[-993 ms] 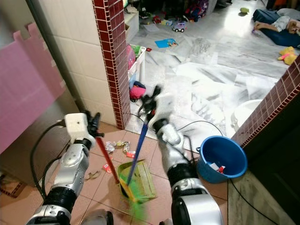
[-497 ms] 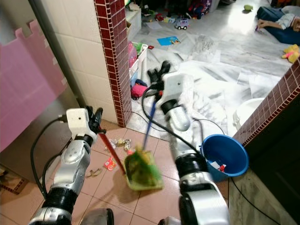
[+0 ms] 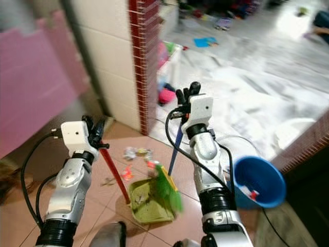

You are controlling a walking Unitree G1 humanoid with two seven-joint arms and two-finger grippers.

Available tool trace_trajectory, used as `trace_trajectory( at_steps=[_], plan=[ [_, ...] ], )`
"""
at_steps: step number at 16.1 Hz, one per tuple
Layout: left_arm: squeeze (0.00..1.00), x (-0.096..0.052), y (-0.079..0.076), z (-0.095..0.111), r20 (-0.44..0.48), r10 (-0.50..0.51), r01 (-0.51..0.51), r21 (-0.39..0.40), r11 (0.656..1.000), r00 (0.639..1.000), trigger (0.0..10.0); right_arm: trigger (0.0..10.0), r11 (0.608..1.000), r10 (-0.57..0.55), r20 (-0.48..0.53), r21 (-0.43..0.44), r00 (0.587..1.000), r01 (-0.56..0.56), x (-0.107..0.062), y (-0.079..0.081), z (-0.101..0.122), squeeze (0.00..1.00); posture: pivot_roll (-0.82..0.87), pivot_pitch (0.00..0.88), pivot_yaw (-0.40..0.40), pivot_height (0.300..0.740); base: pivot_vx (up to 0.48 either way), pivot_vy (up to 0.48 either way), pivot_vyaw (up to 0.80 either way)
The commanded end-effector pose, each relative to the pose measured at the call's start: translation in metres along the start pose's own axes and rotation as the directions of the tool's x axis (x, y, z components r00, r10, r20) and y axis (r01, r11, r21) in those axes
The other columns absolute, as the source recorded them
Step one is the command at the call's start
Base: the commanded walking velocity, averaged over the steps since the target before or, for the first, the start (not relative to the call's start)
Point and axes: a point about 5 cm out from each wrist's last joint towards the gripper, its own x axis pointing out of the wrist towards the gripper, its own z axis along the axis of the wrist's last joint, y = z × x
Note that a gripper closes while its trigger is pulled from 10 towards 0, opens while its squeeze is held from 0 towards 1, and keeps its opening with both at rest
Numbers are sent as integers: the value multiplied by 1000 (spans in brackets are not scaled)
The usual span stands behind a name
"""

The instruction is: Sweep floor

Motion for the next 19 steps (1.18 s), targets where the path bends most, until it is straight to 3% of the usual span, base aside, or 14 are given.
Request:
trace_trajectory(
  at_steps=[1, 5, 11, 13, 17, 19],
  plan=[
    [0, 5, -10, 24, 104, -22, 25, -20, 999, 994, 10000, 10000, 1000, 19, 105, -27, 994, -16, 10, 4, 22, 0, 54, 0, -1, 740, 0, 0, 800],
    [0, 3, -9, 28, 107, -14, 15, -9, 1000, 994, 10000, 10000, 1000, -28, 117, -4, 993, 29, 11, -1, 27, 0, 57, 0, 2, 740, 0, 0, 600],
    [0, 2, -17, 36, 108, -36, 33, 33, 999, 993, 10000, 10000, 991, -117, 140, -48, 983, 125, 14, -9, 36, 0, 58, 0, 5, 740, 0, 457, 0],
    [0, 2, -26, 43, 125, -60, 56, 35, 998, 990, 10000, 10000, 991, -116, 155, -52, 981, 126, 21, -10, 44, 0, 61, 0, -1, 740, 0, 480, 0],
    [0, 0, -30, 35, 95, -79, 77, 19, 997, 992, 10000, 10000, 989, -119, 193, -66, 974, 134, 35, -12, 60, 0, 60, 0, -10, 740, 0, 480, 0],
    [0, 0, -29, 32, 77, -89, 88, 12, 996, 993, 10000, 10000, 981, -131, 222, -112, 966, 159, 41, -15, 67, 0, 62, 0, -7, 740, 0, 0, 0]
  ],
)
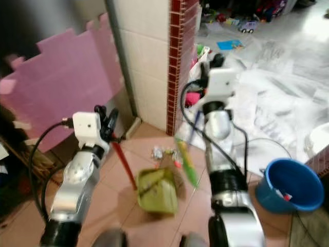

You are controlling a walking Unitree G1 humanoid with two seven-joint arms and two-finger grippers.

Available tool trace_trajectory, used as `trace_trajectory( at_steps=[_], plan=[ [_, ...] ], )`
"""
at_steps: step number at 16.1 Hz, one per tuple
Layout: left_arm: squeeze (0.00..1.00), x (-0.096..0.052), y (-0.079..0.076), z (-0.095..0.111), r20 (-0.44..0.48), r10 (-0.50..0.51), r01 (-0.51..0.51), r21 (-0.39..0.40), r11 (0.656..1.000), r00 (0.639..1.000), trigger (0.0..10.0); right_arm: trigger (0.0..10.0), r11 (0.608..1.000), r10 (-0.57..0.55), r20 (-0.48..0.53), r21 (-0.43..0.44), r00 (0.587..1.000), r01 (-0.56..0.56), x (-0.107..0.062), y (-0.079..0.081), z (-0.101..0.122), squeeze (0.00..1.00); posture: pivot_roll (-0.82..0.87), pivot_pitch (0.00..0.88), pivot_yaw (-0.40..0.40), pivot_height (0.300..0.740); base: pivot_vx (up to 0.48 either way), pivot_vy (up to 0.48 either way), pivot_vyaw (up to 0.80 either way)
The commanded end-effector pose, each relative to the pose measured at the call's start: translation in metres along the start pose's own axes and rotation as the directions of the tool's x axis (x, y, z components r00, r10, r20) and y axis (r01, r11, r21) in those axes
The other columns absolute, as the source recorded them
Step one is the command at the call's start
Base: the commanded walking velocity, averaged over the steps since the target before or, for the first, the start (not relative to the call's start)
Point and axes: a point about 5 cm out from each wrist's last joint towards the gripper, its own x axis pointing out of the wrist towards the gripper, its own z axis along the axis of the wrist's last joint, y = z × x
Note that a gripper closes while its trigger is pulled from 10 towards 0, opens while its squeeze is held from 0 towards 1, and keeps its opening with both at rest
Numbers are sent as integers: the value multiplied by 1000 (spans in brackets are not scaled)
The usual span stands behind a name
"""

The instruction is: Sweep floor

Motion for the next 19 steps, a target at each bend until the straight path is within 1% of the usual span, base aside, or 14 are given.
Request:
trace_trajectory(
  at_steps=[1, 2, 4, 5, 6, 7, 8, 9, 10, 11, 12, 13, 15, 19],
  plan=[
    [0, 1, -4, 9, 49, -2, 5, -51, 999, 999, 10000, 10000, 999, 32, 98, -13, 995, -30, 13, 13, 22, 0, 63, 0, -6, 740, 0, 0, 0],
    [0, 1, -4, 12, 57, -16, 17, -32, 999, 998, 10000, 10000, 997, 27, 76, -71, 997, -22, 13, 12, 17, 0, 76, 0, -17, 740, 0, 0, 0],
    [0, 2, -1, 13, 64, -3, 3, -1, 1000, 998, 10000, 10000, 994, 16, 85, -111, 996, -6, 12, 11, 14, 0, 80, 0, -18, 740, 0, 0, 0],
    [0, 2, 1, 14, 67, 3, -3, 3, 1000, 998, 10000, 10000, 994, 22, 93, -111, 995, -11, 12, 12, 14, 0, 82, 0, -17, 740, 0, 0, 0],
    [0, 0, 6, 14, 66, 24, -26, 18, 1000, 998, 10000, 10000, 994, 71, 71, -90, 995, -64, 10, 15, 11, 0, 85, 0, -14, 740, 0, 0, 0],
    [0, -2, 10, 13, 68, 40, -44, 56, 997, 997, 10000, 10000, 992, 88, 66, -92, 994, -82, 7, 15, 10, 0, 85, 0, -14, 740, 0, 0, 0],
    [0, -4, 17, 14, 87, 74, -84, 122, 989, 993, 10000, 10000, 993, 87, 71, -80, 994, -81, 5, 16, 8, 0, 86, 0, -12, 740, 0, 0, 0],
    [0, -7, 26, 15, 112, 135, -151, 148, 977, 984, 10000, 10000, 994, 81, 83, -81, 993, -74, 2, 16, 7, 0, 87, 0, -11, 740, 0, 0, 0],
    [0, -8, 31, 16, 121, 176, -195, 168, 966, 977, 10000, 10000, 993, 90, 80, -85, 993, -84, 0, 17, 5, 0, 86, 0, -11, 740, 0, 0, 0],
    [0, -10, 42, 16, 145, 264, -290, 202, 935, 953, 10000, 10000, 990, 121, 78, -79, 990, -115, -6, 21, 1, 0, 86, 0, -11, 740, 0, 0, 0],
    [0, -9, 44, 15, 139, 288, -311, 199, 929, 948, 10000, 10000, 988, 143, 78, -76, 987, -137, -8, 23, 1, 0, 84, 0, -14, 740, 0, 0, 0],
    [0, -9, 44, 12, 125, 293, -312, 183, 932, 948, 10000, 10000, 986, 159, 77, -70, 984, -154, -10, 25, 0, 0, 84, 0, -14, 740, 0, 0, 0],
    [0, -5, 39, 9, 101, 267, -281, 157, 947, 958, 10000, 10000, 980, 184, 81, -90, 980, -176, -12, 28, -1, 0, 78, 0, -15, 740, 0, 0, 800],
    [0, -4, 31, 7, 110, 246, -262, 158, 952, 963, 10000, 10000, 978, 192, 87, -93, 977, -184, -13, 29, 0, 0, 73, 0, -17, 740, 0, 0, 800]
  ],
)
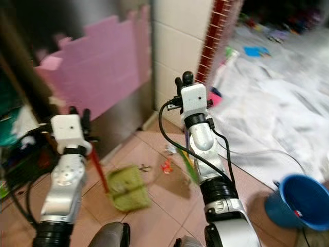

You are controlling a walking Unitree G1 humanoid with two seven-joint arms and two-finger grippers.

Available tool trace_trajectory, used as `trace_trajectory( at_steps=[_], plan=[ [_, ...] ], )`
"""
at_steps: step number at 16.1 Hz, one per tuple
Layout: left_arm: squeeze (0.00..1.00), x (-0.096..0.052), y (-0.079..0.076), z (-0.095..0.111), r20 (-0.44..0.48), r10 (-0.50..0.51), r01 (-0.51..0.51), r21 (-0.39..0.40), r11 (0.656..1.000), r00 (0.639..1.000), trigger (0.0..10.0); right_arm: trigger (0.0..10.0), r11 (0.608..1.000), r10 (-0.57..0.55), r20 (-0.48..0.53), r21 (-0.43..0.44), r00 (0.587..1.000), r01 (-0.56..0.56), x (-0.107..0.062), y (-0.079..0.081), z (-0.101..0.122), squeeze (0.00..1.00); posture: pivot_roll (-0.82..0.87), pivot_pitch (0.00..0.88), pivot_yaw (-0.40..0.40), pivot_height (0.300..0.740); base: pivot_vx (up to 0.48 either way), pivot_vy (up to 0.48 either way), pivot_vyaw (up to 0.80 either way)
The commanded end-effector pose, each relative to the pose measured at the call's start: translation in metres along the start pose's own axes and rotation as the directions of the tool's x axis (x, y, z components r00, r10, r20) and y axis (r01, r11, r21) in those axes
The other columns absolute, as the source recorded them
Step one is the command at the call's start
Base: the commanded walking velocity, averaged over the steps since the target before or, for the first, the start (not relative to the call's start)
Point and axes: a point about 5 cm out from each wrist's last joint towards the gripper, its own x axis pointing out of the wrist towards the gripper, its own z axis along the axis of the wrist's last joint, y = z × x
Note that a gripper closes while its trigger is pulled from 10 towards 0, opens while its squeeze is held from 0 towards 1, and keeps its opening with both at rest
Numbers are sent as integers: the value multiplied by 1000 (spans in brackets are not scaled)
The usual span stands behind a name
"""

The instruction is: Sweep floor

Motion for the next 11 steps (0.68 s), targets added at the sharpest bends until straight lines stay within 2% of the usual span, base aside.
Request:
trace_trajectory(
  at_steps=[1, 2, 4, 5, 7, 8, 9, 11],
  plan=[
    [0, 3, 4, 7, 54, 8, -10, 19, 1000, 999, 10000, 10000, 1000, 2, 100, -30, 995, 1, 6, -5, 19, 0, 73, 0, -18, 740, 0, 0, 800],
    [0, 2, 6, 5, 51, 21, -23, 31, 999, 998, 10000, 10000, 1000, -3, 104, -31, 995, 6, 6, -5, 20, 0, 73, 0, -19, 740, 0, 0, 800],
    [0, 2, 14, 1, 73, 97, -102, 67, 992, 993, 10000, 10000, 1000, -24, 110, 3, 994, 24, 5, -6, 20, 0, 69, 0, -21, 740, 0, 0, 0],
    [0, 2, 22, 1, 100, 175, -187, 132, 973, 979, 10000, 10000, 1000, -19, 109, -5, 994, 20, 4, -6, 20, 0, 66, 0, -22, 740, 0, 0, 0],
    [0, 3, 27, 3, 143, 223, -246, 168, 955, 964, 10000, 10000, 1000, -8, 109, 14, 994, 7, 2, -4, 20, 0, 66, 0, -23, 740, 0, 0, 0],
    [0, 3, 29, -1, 156, 254, -279, 171, 945, 955, 10000, 10000, 1000, 5, 108, 27, 994, -8, 1, -1, 19, 0, 63, 0, -25, 740, 0, 0, 0],
    [0, 6, 29, -6, 138, 265, -284, 135, 949, 954, 10000, 10000, 998, 30, 107, 45, 994, -35, 0, 4, 18, 0, 61, 4, -32, 740, 0, 0, 0],
    [0, 10, 20, -11, 132, 204, -217, 96, 971, 970, 10000, 10000, 989, 101, 101, 97, 990, -111, -4, 15, 15, 0, 56, 39, -48, 740, 0, 0, 0]
  ],
)
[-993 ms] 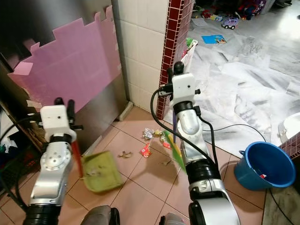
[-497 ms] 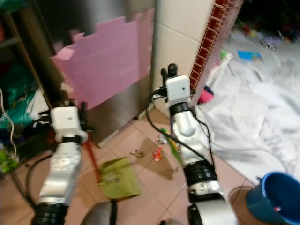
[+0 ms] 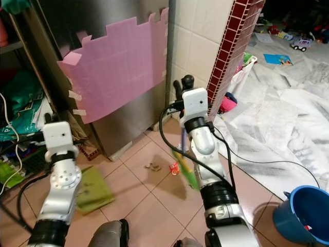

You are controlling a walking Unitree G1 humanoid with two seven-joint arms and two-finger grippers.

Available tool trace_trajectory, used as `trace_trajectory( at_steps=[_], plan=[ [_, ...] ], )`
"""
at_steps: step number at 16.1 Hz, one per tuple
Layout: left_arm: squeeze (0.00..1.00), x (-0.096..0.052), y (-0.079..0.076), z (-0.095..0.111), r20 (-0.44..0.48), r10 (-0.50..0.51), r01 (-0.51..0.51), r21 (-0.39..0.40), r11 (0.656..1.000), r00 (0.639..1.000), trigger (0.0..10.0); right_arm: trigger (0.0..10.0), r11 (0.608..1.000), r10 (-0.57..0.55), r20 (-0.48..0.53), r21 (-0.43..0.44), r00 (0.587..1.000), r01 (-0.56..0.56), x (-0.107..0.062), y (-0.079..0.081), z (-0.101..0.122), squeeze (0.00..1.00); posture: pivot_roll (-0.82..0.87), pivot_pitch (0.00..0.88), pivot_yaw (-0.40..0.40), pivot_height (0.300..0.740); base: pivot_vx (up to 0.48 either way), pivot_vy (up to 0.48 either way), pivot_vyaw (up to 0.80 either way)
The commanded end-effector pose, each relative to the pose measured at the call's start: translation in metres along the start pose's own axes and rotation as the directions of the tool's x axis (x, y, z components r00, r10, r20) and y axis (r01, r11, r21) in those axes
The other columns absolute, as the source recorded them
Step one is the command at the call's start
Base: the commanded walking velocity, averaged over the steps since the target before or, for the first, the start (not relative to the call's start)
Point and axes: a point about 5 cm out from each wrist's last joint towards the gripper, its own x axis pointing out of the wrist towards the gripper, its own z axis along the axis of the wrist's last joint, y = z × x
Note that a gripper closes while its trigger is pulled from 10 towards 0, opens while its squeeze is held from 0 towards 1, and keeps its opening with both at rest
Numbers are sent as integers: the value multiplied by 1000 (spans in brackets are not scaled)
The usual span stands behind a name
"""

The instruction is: Sweep floor

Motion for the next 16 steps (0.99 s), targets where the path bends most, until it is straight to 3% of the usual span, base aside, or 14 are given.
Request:
trace_trajectory(
  at_steps=[1, 6, 8, 11, 14, 15, 16],
  plan=[
    [0, 3, -14, 10, 61, -54, 57, -60, 997, 997, 10000, 10000, 997, 64, 78, 29, 995, -66, 4, 10, 15, 0, 53, 54, -55, 740, 0, 0, 0],
    [0, 1, -48, -2, 51, -180, 185, -135, 973, 982, 10000, 10000, 994, 103, 49, 14, 993, -104, -7, 15, 9, 0, 13, 93, -52, 740, 0, 0, 0],
    [0, -5, -65, -9, 17, -263, 262, -160, 952, 965, 10000, 10000, 995, 96, 58, -40, 994, -94, -1, 18, 10, 0, 6, 96, -45, 740, 0, 0, 0],
    [0, -14, -80, -17, -42, -318, 300, -233, 925, 947, 10000, 10000, 992, 122, 63, -43, 991, -119, 8, 28, 9, 0, 10, 88, -47, 740, 0, 0, 0],
    [0, -23, -82, -32, -113, -324, 287, -257, 923, 939, 10000, 10000, 981, 196, 28, -11, 980, -196, 12, 56, -2, 0, 13, 73, -42, 740, 0, 0, 0],
    [0, -25, -83, -35, -144, -333, 282, -291, 914, 932, 10000, 10000, 963, 267, -11, 52, 964, -266, 7, 74, -12, 0, 21, 68, -42, 740, 0, 0, 0],
    [0, -25, -84, -36, -153, -340, 283, -305, 909, 928, 10000, 10000, 949, 309, -31, 78, 951, -306, 3, 82, -17, 0, 26, 66, -42, 740, 0, 0, 0]
  ],
)
